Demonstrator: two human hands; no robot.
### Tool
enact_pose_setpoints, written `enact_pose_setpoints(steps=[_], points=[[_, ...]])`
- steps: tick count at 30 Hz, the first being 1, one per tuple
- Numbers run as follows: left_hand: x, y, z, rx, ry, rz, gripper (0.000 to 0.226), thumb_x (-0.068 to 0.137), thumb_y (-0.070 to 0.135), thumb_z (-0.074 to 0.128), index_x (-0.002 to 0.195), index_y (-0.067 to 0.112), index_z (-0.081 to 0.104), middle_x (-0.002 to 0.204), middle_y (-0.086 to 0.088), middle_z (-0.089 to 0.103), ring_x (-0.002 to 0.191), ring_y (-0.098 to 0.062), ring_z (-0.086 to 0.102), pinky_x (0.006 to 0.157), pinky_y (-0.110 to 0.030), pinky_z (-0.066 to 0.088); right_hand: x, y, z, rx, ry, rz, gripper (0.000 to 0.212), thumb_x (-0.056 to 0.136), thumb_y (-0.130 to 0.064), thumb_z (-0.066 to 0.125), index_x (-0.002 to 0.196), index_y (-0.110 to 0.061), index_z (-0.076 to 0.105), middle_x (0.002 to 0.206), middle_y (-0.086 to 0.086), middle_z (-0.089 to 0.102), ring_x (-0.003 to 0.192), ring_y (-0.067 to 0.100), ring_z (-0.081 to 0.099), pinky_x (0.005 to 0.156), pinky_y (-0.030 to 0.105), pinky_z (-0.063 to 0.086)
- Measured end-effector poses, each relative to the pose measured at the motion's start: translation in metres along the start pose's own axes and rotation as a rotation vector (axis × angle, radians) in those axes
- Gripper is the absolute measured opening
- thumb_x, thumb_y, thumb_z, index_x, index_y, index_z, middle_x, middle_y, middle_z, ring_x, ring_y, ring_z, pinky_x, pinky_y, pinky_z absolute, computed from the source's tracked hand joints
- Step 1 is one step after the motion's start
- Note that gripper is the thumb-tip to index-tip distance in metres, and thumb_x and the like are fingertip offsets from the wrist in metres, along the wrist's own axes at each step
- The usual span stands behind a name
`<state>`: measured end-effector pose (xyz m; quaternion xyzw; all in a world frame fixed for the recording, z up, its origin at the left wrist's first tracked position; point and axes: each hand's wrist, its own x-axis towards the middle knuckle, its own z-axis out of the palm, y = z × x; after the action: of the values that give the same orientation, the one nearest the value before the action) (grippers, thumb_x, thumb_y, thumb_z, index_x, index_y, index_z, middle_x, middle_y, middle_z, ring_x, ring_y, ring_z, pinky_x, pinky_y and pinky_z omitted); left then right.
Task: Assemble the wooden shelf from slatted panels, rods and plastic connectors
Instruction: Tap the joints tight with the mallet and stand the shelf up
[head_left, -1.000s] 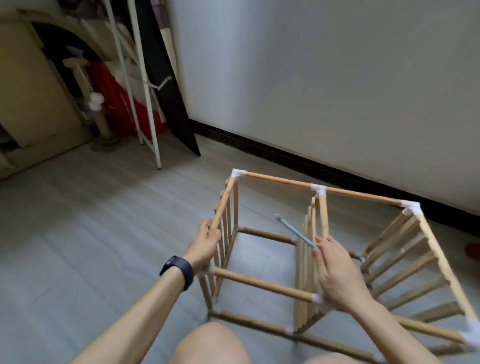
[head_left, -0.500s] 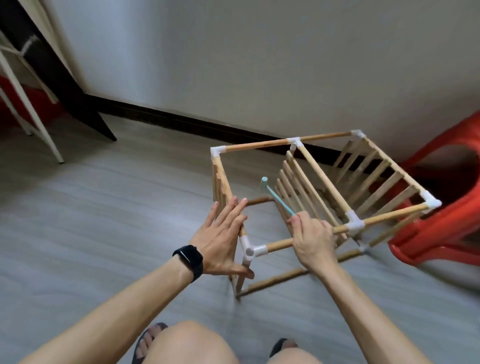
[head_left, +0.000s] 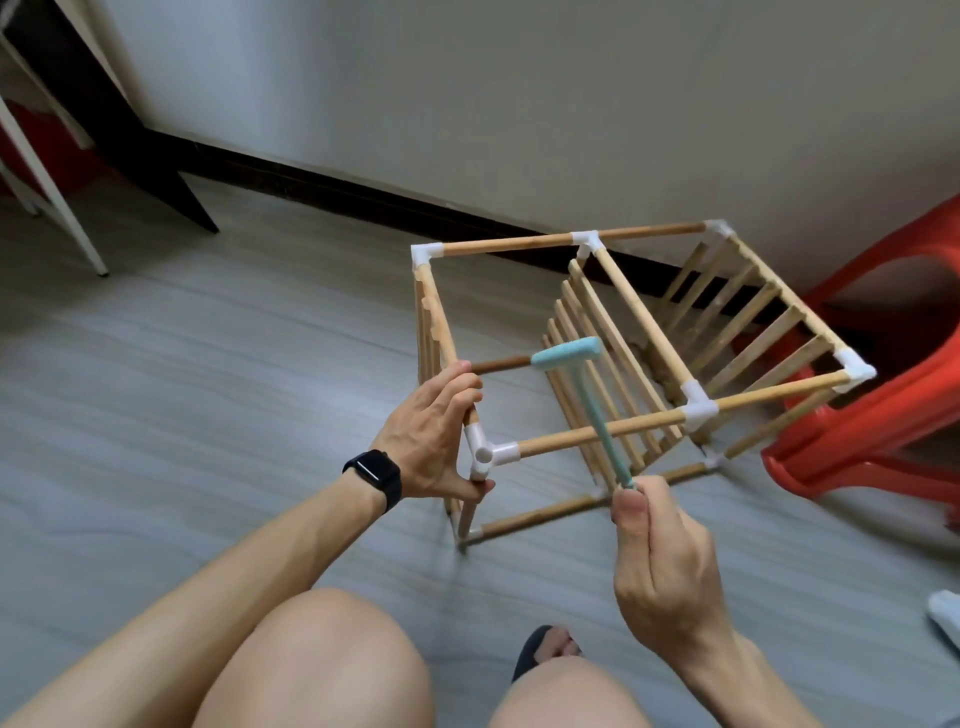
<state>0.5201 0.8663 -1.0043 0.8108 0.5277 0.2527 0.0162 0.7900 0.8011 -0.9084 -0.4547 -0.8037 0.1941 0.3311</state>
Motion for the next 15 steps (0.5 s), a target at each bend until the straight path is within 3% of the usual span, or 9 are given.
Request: enact_pose_setpoints(steps=[4, 7, 11, 14, 15], points=[[-0.001, 0.003, -0.002, 0.020, -0.013, -0.008, 0.109, 0.053, 0.071, 0.080, 0.130, 0.007, 0.037, 0.135, -0.012, 0.048, 0.142, -0.034, 0.034, 0.116, -0.042, 0.036, -0.013, 0.003, -0.001, -0.405, -0.295, 0.000, 0.029, 0.102, -0.052, 0.015, 0.085, -0.033, 0.031, 0.056, -0.009, 0.040, 0.047, 0.020, 0.052, 0.040, 0.032, 0.024], [-0.001, 0.002, -0.002, 0.028, -0.027, -0.025, 0.109, 0.054, 0.073, 0.078, 0.131, 0.007, 0.037, 0.137, -0.011, 0.047, 0.144, -0.034, 0.032, 0.116, -0.041, 0.035, -0.013, -0.005, -0.010, -0.314, -0.214, 0.039, 0.024, 0.105, -0.040, 0.025, 0.088, -0.028, 0.037, 0.052, -0.005, 0.046, 0.039, 0.020, 0.047, 0.036, 0.028, 0.022], [0.000, 0.003, -0.002, 0.041, -0.030, -0.020, 0.109, 0.054, 0.073, 0.079, 0.130, 0.007, 0.038, 0.135, -0.012, 0.048, 0.143, -0.034, 0.033, 0.117, -0.040, 0.033, -0.011, -0.003, -0.006, -0.411, -0.357, 0.008, 0.030, 0.102, -0.048, 0.009, 0.089, -0.032, 0.030, 0.058, -0.007, 0.046, 0.053, 0.020, 0.056, 0.043, 0.033, 0.028], [0.000, 0.002, -0.003, 0.052, -0.032, -0.018, 0.109, 0.055, 0.074, 0.077, 0.130, 0.007, 0.038, 0.136, -0.012, 0.047, 0.143, -0.034, 0.033, 0.117, -0.040, 0.031, -0.004, -0.009, -0.006, -0.333, -0.284, 0.033, 0.025, 0.107, -0.039, 0.022, 0.090, -0.027, 0.036, 0.052, -0.010, 0.041, 0.041, 0.015, 0.049, 0.038, 0.015, 0.018], [-0.001, 0.003, -0.003, 0.052, -0.028, -0.016, 0.109, 0.055, 0.074, 0.078, 0.130, 0.007, 0.038, 0.136, -0.012, 0.047, 0.142, -0.034, 0.033, 0.117, -0.040, 0.032, -0.005, -0.011, -0.004, -0.416, -0.350, 0.022, 0.023, 0.107, -0.039, 0.021, 0.091, -0.028, 0.033, 0.055, -0.008, 0.046, 0.046, 0.016, 0.052, 0.040, 0.019, 0.019]])
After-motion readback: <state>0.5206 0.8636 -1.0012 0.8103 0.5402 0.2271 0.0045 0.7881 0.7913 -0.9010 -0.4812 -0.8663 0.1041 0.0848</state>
